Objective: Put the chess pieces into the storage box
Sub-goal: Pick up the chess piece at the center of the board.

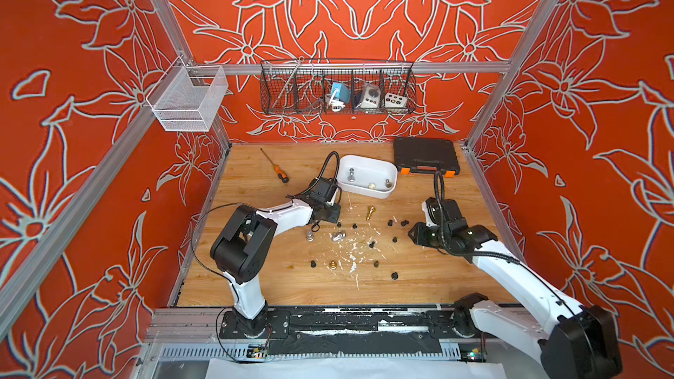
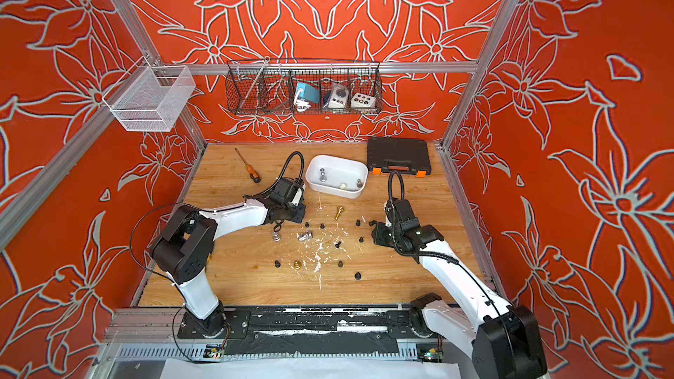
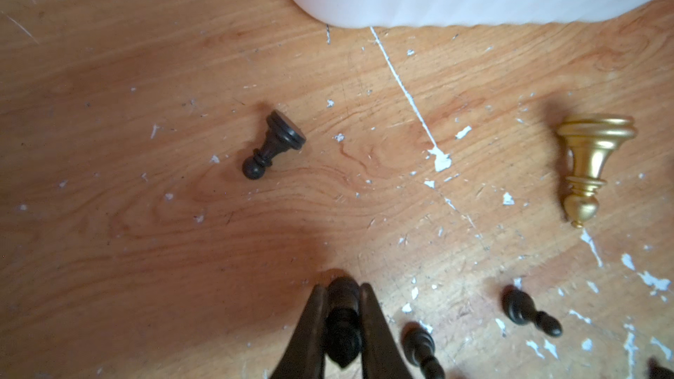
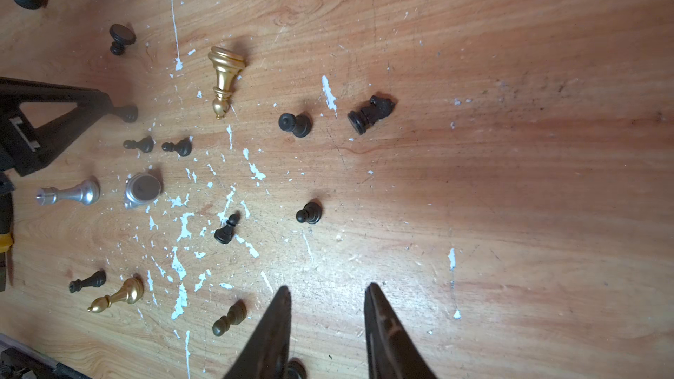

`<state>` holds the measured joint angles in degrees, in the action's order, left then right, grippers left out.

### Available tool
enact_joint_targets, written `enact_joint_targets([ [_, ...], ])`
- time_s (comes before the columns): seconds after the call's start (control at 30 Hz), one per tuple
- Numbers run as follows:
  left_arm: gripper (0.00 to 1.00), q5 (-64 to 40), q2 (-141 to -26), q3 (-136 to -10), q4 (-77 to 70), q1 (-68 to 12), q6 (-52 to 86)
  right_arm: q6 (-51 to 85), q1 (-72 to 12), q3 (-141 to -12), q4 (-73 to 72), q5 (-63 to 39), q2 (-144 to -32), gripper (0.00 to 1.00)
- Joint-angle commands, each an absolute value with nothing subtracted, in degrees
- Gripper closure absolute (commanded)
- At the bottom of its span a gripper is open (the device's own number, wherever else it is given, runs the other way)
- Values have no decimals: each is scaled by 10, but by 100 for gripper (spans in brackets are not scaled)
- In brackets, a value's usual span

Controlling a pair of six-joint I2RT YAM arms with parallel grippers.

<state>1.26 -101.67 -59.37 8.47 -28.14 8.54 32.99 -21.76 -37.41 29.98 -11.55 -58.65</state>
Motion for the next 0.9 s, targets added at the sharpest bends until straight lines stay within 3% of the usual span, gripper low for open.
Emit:
enact_joint_targets([
  [0.0,84,16,-1023,-598,83,-285,78,343,-220,-363,301,-102,-577,64],
  [0.87,89,-41,-998,-633,88,-285,77,344,-220,-366,304,-101,-571,64],
])
